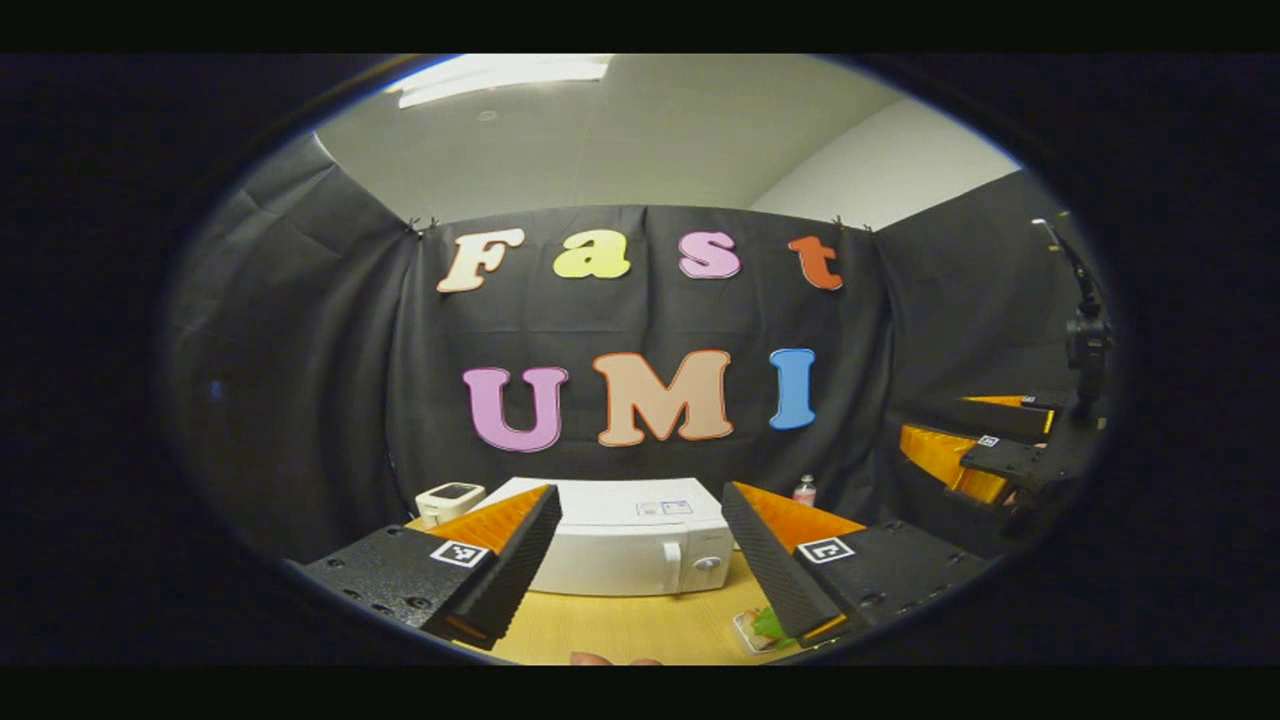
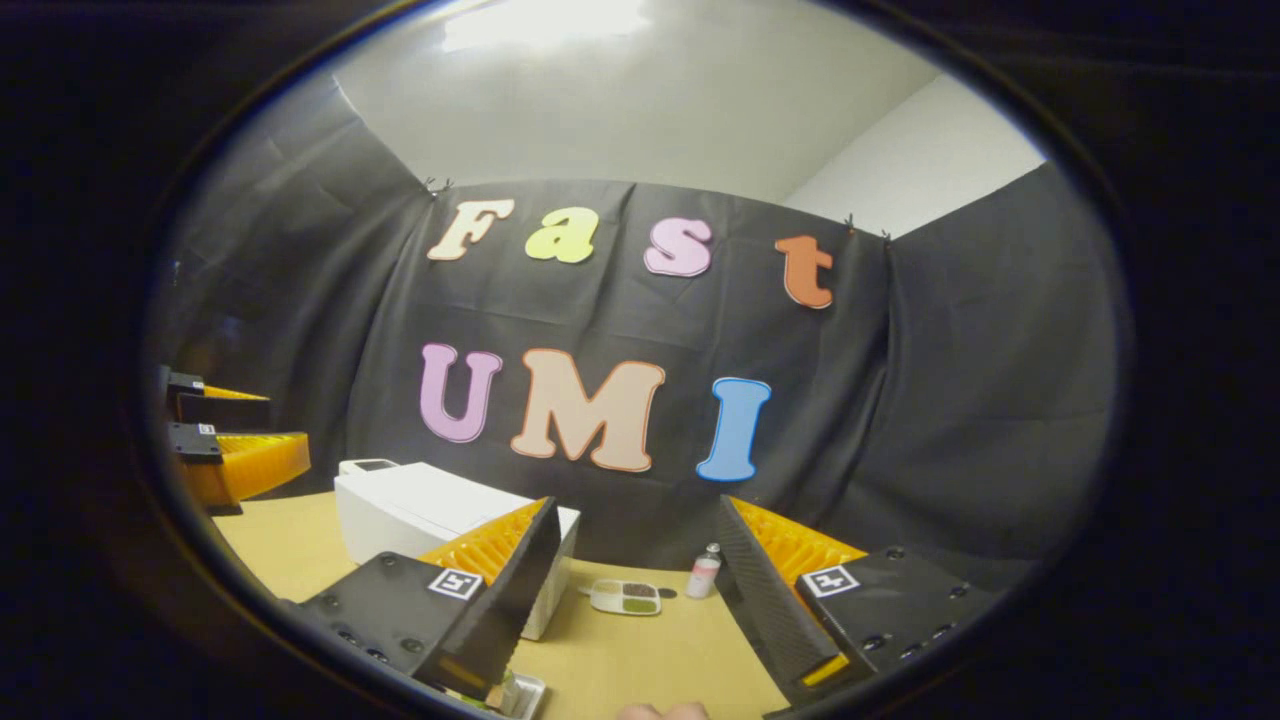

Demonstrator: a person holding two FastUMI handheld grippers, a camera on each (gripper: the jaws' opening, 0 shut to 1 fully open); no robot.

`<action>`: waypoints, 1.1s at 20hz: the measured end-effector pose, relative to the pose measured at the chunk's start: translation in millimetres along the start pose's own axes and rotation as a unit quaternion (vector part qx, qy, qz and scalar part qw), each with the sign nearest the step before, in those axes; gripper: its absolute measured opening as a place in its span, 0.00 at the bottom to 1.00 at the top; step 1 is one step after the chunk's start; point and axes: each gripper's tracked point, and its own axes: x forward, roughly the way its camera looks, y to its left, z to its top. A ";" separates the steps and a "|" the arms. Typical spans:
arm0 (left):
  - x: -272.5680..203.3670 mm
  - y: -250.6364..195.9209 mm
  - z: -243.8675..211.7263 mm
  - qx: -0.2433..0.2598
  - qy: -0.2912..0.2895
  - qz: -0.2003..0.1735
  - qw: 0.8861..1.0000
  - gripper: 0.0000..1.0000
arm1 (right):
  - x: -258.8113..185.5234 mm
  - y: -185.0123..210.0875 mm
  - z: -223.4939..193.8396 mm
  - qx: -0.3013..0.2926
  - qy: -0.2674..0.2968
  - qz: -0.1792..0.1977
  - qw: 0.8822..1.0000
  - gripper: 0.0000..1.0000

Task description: Open the microwave oven with the left hand, put the food in, and close the microwave oven.

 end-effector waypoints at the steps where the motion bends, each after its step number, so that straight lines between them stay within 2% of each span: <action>1: 1.2 0.8 -3.3 0.004 0.006 -0.001 1.000 0.98 | 2.7 -1.1 3.1 0.001 -0.005 -0.003 1.000 0.97; 7: 11.9 13.4 -2.0 0.017 0.005 0.006 1.000 0.96 | 8.4 6.8 1.5 0.012 -0.005 0.004 1.000 0.97; 14: 21.9 25.9 -1.6 0.022 -0.006 0.015 1.000 0.96 | 0.2 -2.3 12.3 0.010 -0.019 -0.006 1.000 0.99; 21: 45.4 16.9 -53.5 -0.013 0.019 -0.010 1.000 0.96 | -7.9 -26.1 7.6 0.011 -0.010 -0.034 0.999 0.97; 22: 53.4 17.4 -65.8 -0.016 0.024 -0.011 1.000 0.96 | -8.7 -25.5 2.0 0.014 -0.002 -0.034 0.999 0.99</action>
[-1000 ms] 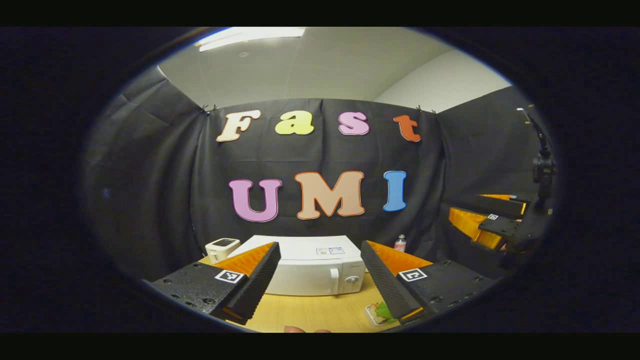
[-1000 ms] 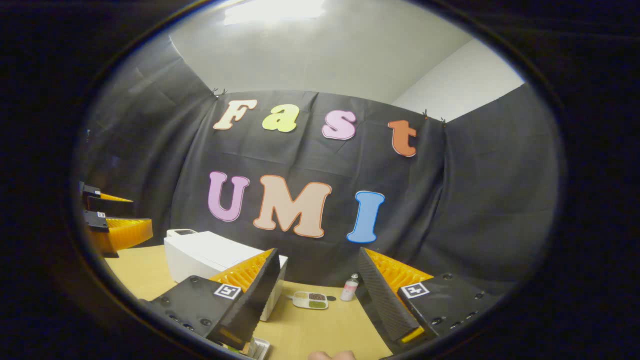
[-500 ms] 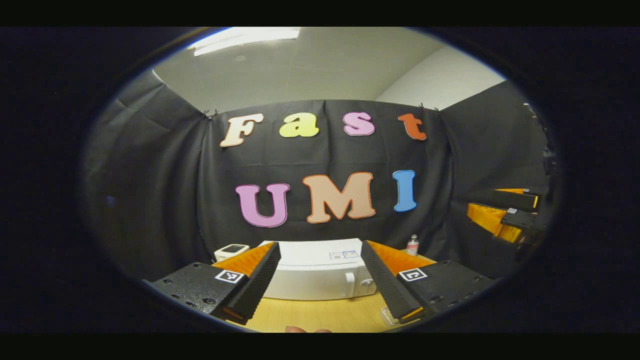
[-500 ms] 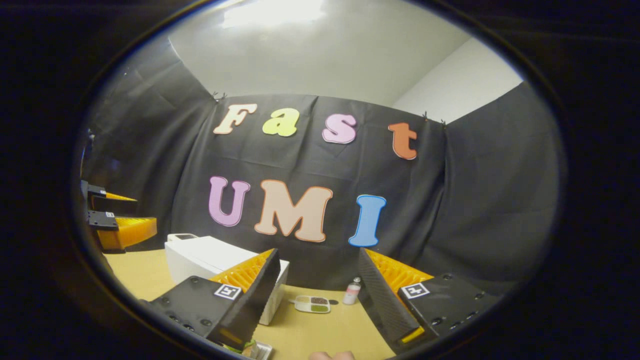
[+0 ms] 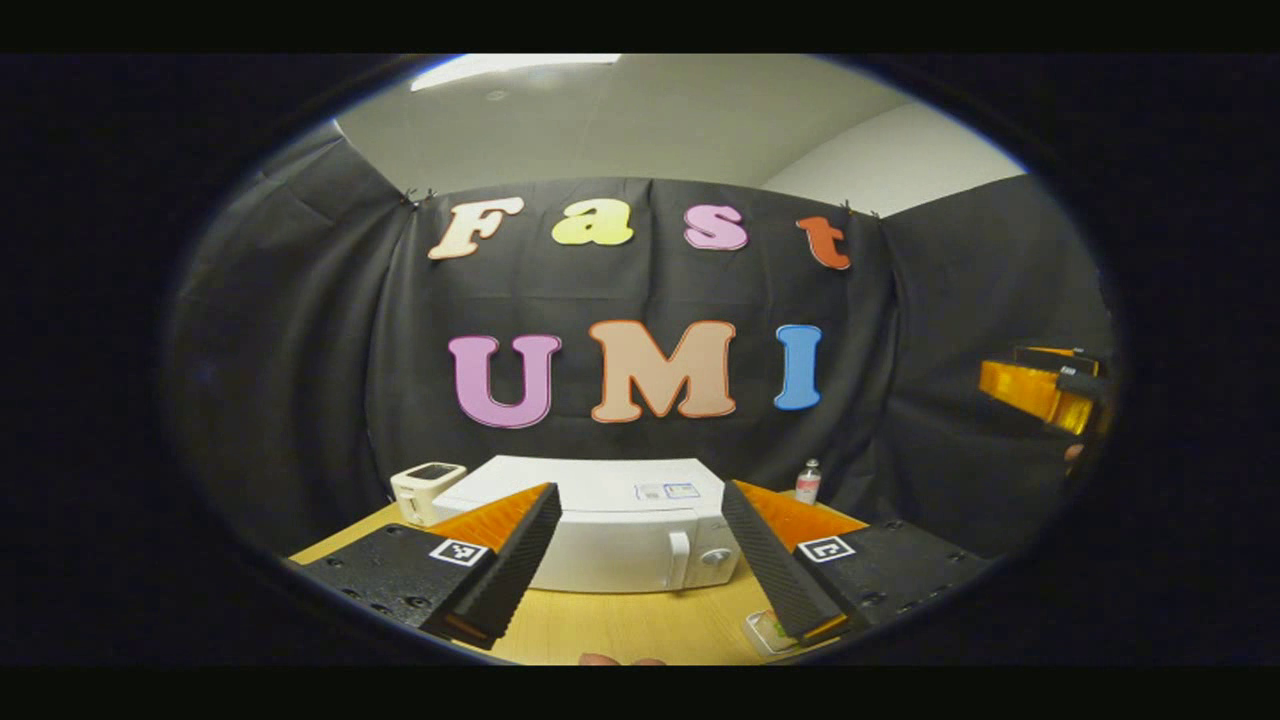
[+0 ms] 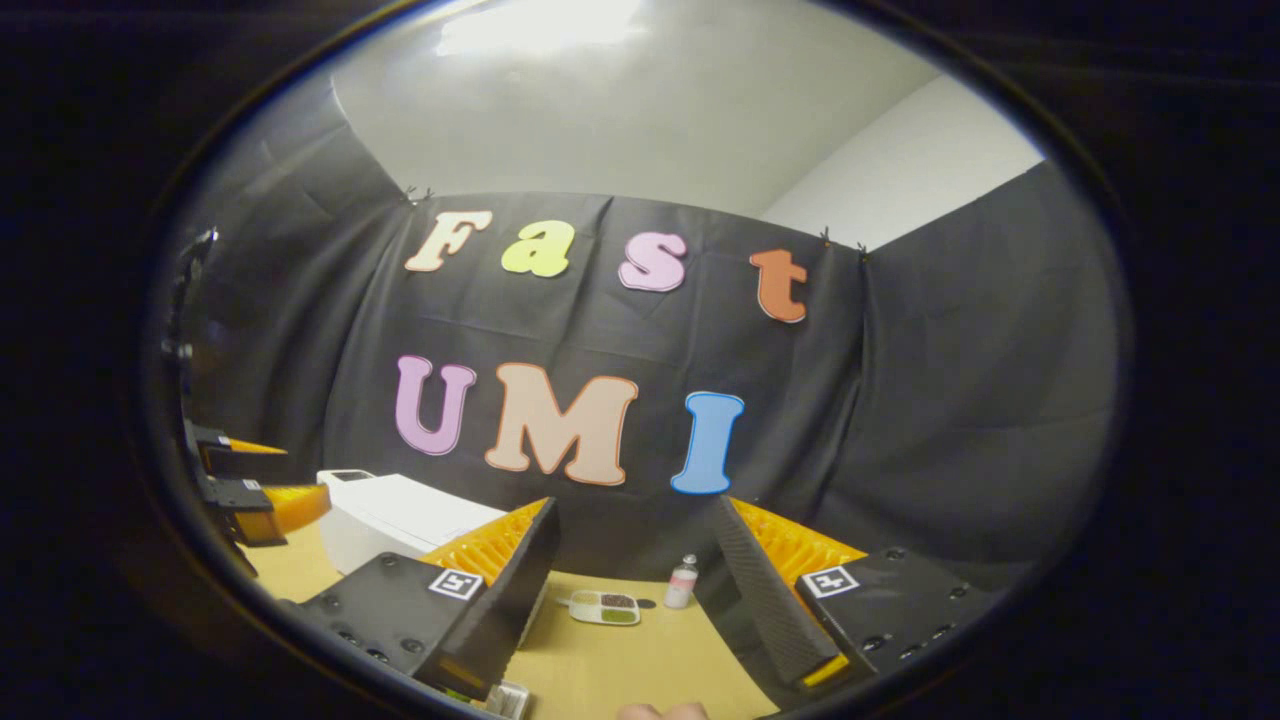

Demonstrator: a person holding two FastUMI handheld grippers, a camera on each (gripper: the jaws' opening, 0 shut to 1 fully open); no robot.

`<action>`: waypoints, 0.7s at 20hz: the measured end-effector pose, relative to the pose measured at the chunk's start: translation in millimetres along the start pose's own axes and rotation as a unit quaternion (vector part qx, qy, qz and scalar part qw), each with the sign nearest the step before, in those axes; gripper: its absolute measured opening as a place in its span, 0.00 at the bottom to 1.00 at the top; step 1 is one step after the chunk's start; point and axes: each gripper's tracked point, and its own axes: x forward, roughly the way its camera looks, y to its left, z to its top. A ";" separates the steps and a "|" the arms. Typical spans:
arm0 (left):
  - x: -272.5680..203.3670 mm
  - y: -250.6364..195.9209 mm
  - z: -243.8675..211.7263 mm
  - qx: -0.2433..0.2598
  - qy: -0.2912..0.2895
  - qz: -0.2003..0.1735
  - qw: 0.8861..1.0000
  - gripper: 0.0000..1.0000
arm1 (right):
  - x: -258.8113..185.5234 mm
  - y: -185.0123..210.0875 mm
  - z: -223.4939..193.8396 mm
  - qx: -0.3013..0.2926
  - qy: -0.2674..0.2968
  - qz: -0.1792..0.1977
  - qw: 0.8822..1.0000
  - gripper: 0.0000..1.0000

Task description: Open the microwave oven with the left hand, put the food in, and close the microwave oven.

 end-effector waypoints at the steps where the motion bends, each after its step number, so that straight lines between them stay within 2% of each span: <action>1: 6.2 0.4 -16.3 -0.002 0.015 -0.001 1.000 0.97 | -1.7 -1.4 -3.3 0.002 0.007 -0.001 1.000 0.99; 6: 43.3 1.9 -108.2 -0.012 0.089 0.005 0.996 0.97 | -10.4 -19.9 -7.3 -0.034 0.017 -0.020 0.999 0.97; 9: 58.5 -9.0 -159.6 -0.008 0.141 -0.018 0.990 0.95 | -15.5 -27.8 -13.5 -0.039 0.032 -0.026 0.998 0.97; 14: 84.5 -22.7 -194.6 0.007 0.168 -0.036 0.985 0.94 | -27.7 -43.6 -26.5 -0.068 0.064 -0.035 0.995 0.97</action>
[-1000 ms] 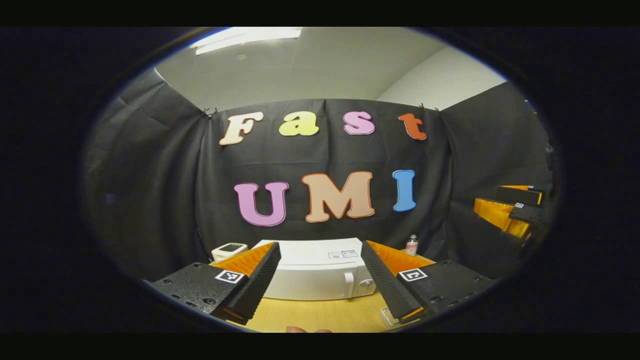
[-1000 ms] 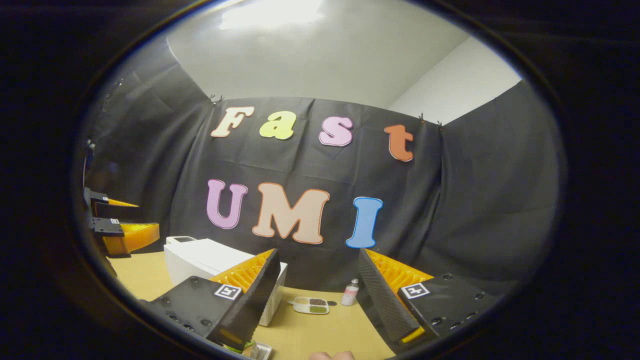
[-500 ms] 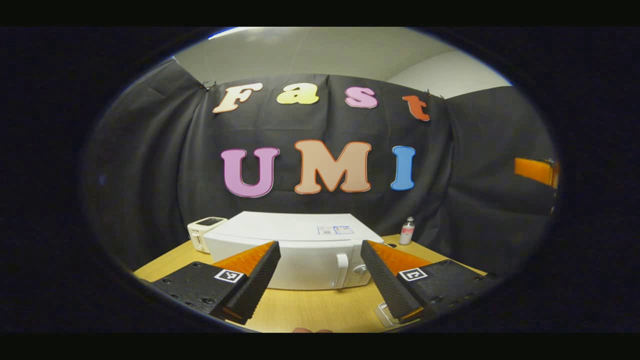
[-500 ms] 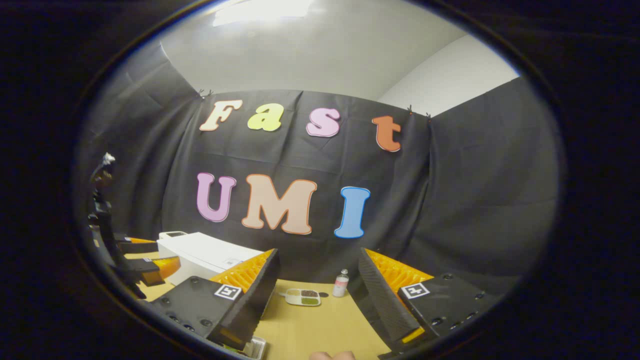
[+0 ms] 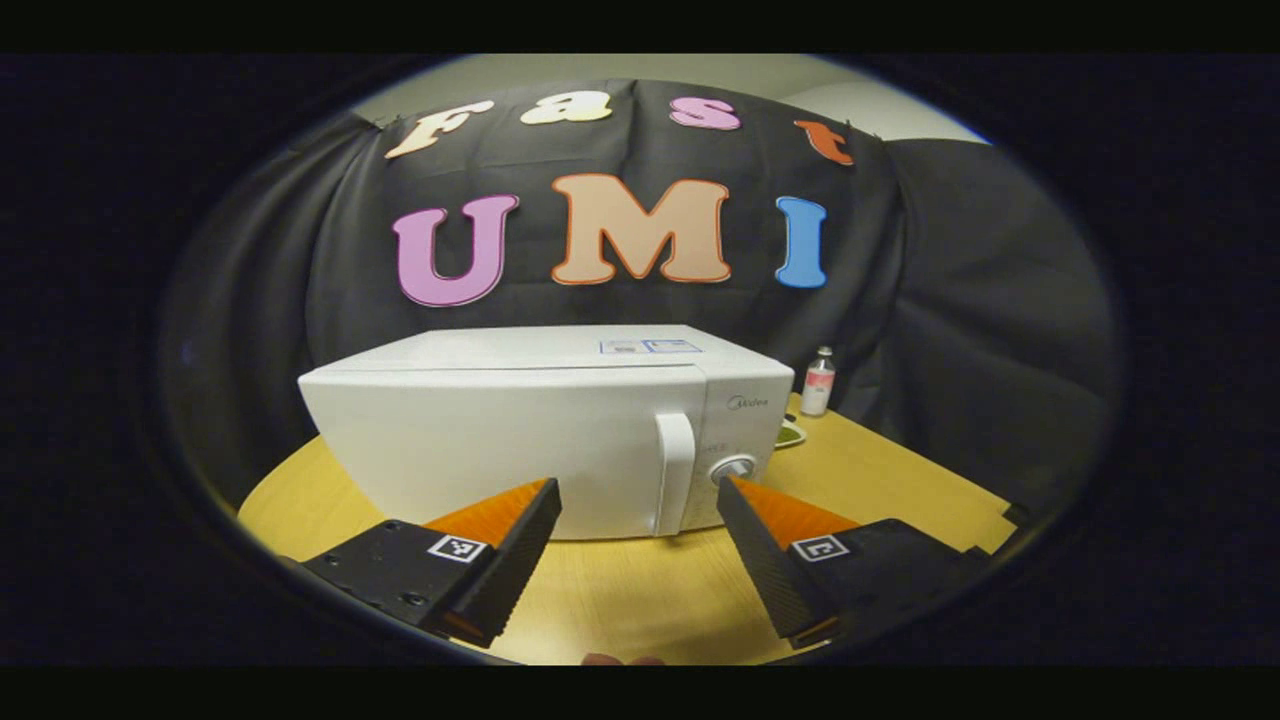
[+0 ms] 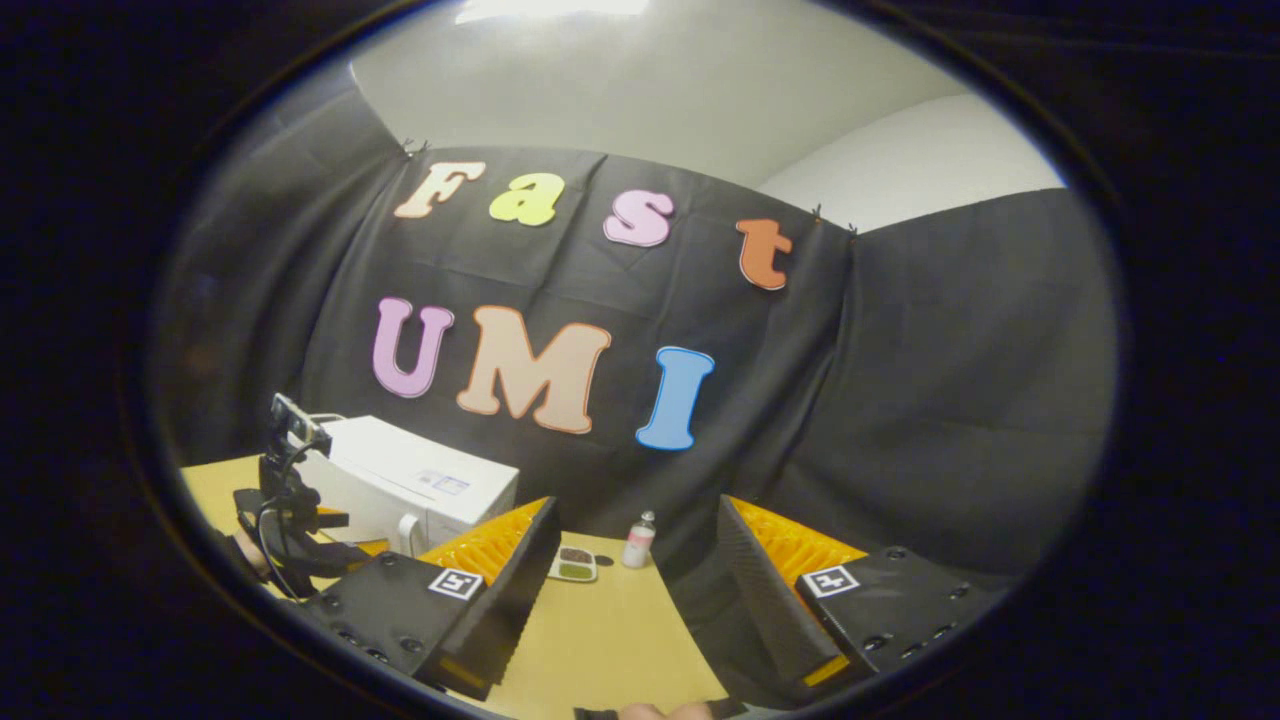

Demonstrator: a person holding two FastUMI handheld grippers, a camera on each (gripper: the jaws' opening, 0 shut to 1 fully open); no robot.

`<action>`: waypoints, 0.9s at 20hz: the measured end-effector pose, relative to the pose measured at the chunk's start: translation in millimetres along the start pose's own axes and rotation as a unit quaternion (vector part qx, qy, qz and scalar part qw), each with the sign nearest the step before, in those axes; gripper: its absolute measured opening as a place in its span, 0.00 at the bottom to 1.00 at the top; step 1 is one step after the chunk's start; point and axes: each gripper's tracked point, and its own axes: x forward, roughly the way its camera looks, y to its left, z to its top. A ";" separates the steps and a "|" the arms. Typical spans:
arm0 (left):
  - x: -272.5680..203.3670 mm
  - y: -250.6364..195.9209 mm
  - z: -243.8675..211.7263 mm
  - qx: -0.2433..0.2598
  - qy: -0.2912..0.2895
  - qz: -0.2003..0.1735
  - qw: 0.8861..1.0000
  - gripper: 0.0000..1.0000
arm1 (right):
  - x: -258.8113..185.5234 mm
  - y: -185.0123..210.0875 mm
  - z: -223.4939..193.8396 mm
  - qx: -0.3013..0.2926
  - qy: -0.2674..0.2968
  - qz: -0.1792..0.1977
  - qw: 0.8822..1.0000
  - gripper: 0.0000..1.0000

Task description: Open the microwave oven with the left hand, put the food in, and close the microwave oven.

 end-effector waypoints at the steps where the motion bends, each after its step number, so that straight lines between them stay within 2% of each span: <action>1: 5.9 -2.3 -1.9 0.003 0.006 -0.002 1.000 0.95 | -2.1 -4.2 -0.8 -0.007 0.004 -0.003 1.000 0.97; 8: 44.6 -11.3 -24.8 0.001 0.038 0.000 0.999 0.95 | -13.4 -40.9 6.2 -0.005 0.003 -0.046 0.999 0.97; 16: 61.3 -11.2 -24.8 -0.010 0.034 0.014 0.999 0.94 | -23.6 -54.2 1.4 -0.040 0.017 -0.056 0.998 0.97; 17: 63.1 -13.6 -25.0 -0.011 0.034 0.013 0.999 0.90 | -23.6 -54.2 -0.3 -0.037 0.019 -0.055 0.998 0.97; 18: 64.1 -13.7 -27.1 -0.009 0.039 0.014 0.999 0.75 | -23.6 -54.9 -1.1 -0.035 0.021 -0.055 0.998 0.97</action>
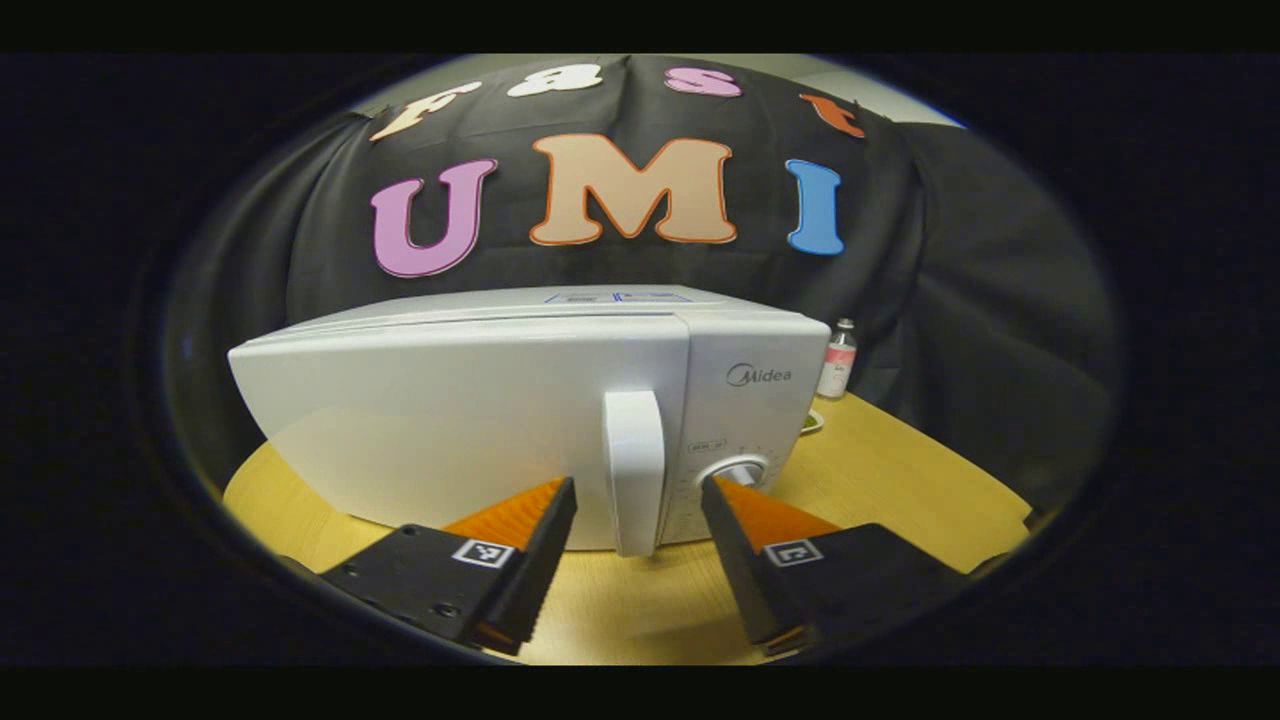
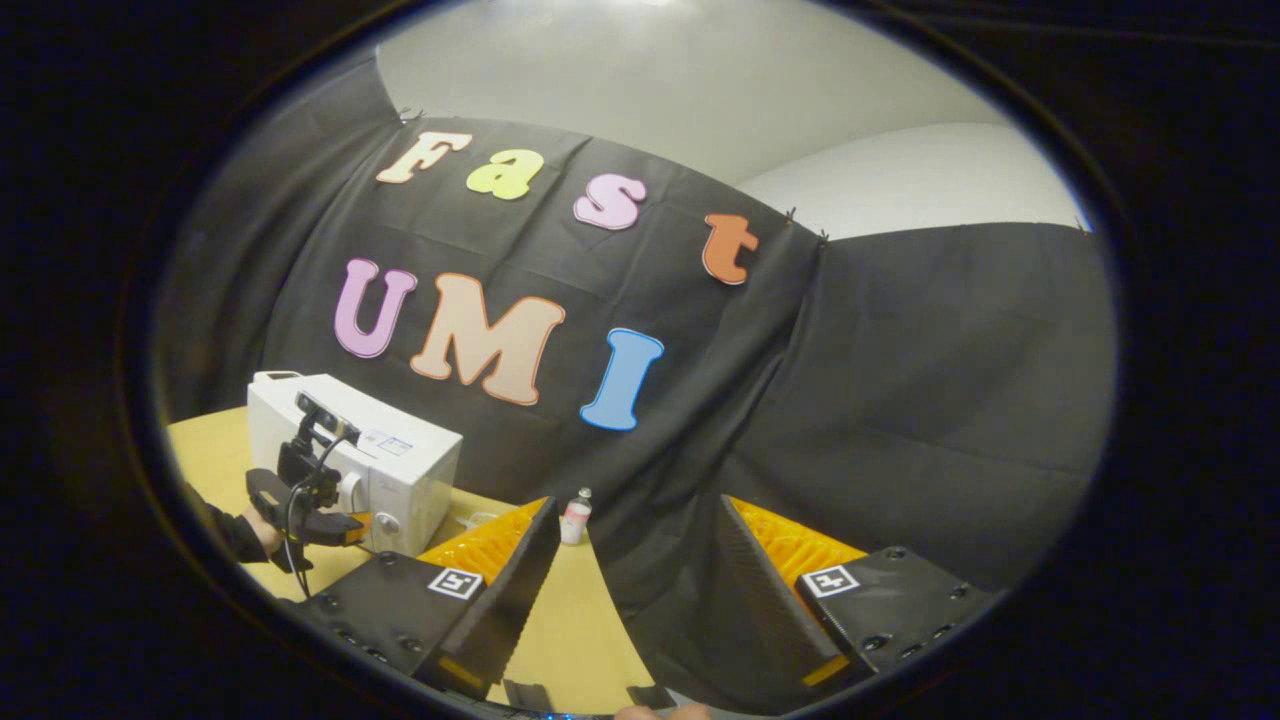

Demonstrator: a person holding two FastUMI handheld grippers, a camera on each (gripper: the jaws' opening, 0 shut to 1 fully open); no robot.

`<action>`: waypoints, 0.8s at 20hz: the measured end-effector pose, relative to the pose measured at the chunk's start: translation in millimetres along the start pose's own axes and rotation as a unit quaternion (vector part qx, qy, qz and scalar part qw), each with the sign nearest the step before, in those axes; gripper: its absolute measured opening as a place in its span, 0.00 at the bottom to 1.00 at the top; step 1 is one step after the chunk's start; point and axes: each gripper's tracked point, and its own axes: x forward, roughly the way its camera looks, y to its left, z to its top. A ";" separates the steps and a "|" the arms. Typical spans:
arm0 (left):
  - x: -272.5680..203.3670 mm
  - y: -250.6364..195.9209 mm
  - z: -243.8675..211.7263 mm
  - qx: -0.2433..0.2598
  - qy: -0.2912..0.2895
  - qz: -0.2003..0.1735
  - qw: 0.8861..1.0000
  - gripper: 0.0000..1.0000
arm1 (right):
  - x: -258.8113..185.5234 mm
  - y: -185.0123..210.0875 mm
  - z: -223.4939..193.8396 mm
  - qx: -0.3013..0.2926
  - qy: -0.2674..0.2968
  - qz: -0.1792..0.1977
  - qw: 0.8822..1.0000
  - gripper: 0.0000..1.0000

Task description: Open the microwave oven with the left hand, put the food in, and close the microwave oven.

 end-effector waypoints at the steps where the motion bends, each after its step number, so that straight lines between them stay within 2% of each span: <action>1: 0.8 2.4 -2.5 0.006 0.005 0.006 1.000 0.69 | 0.4 0.0 0.1 0.002 0.000 0.000 1.000 0.97; 2: -3.1 5.2 -6.0 0.010 0.014 0.012 1.000 0.56 | 0.4 -0.2 0.4 0.003 0.000 0.002 1.000 0.97; 5: 2.6 2.8 -7.3 -0.003 0.005 0.002 1.000 0.19 | -0.2 -1.3 3.7 -0.001 -0.004 0.003 1.000 0.97; 10: 1.3 3.4 -6.3 0.000 0.005 -0.019 1.000 0.03 | -1.9 -0.9 6.3 0.009 -0.009 0.004 1.000 0.97; 14: -12.1 3.4 -18.2 -0.020 0.035 -0.016 0.999 0.02 | -2.6 2.2 9.9 0.021 -0.015 0.009 1.000 0.99; 16: -36.4 3.8 -16.1 -0.015 0.003 -0.020 1.000 0.02 | -1.1 0.6 12.0 0.022 -0.020 0.006 1.000 0.99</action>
